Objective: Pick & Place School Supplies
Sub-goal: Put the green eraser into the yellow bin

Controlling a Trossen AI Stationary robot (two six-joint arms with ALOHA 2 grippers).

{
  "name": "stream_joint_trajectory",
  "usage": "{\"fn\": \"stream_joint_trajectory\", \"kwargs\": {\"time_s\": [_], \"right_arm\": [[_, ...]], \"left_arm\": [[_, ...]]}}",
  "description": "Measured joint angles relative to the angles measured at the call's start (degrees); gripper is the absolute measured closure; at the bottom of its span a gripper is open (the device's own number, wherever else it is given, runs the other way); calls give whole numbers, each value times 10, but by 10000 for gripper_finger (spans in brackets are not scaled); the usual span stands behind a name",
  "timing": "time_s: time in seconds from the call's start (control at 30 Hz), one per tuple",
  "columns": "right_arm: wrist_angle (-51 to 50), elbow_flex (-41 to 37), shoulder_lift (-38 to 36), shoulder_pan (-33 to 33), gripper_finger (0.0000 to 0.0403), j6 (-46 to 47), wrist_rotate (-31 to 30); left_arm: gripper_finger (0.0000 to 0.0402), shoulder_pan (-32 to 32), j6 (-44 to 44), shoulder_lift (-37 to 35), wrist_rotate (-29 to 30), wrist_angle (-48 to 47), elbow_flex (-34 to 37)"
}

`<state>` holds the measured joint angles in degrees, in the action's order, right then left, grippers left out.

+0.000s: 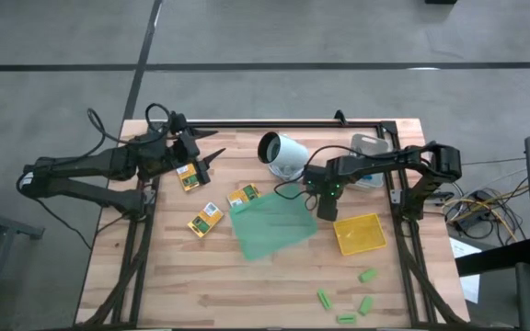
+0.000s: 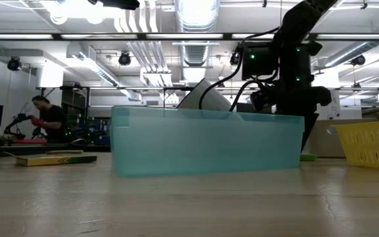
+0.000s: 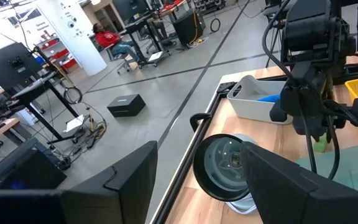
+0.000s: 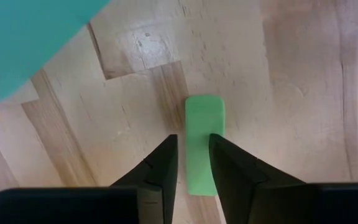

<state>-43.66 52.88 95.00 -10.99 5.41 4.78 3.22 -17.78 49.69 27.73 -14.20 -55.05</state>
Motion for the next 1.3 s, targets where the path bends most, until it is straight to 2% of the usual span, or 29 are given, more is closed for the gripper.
{"fn": "stream_joint_trajectory", "kwargs": {"time_s": [0.23, 0.6, 0.83, 1.1, 1.3], "right_arm": [[19, -14, -3, 0, 294, -1, 9], [27, -25, -3, 0, 297, 0, 12], [21, -22, -33, 0, 296, 1, -2], [21, -22, -54, 0, 296, -125, -16], [62, -37, -56, 0, 296, -176, 20]], "left_arm": [[165, 0, 0, 0, 0, 0, 0], [165, 0, 0, 0, 0, 0, 0], [165, 0, 0, 0, 0, 0, 0], [165, 0, 0, 0, 0, 0, 0], [165, 0, 0, 0, 0, 0, 0]]}}
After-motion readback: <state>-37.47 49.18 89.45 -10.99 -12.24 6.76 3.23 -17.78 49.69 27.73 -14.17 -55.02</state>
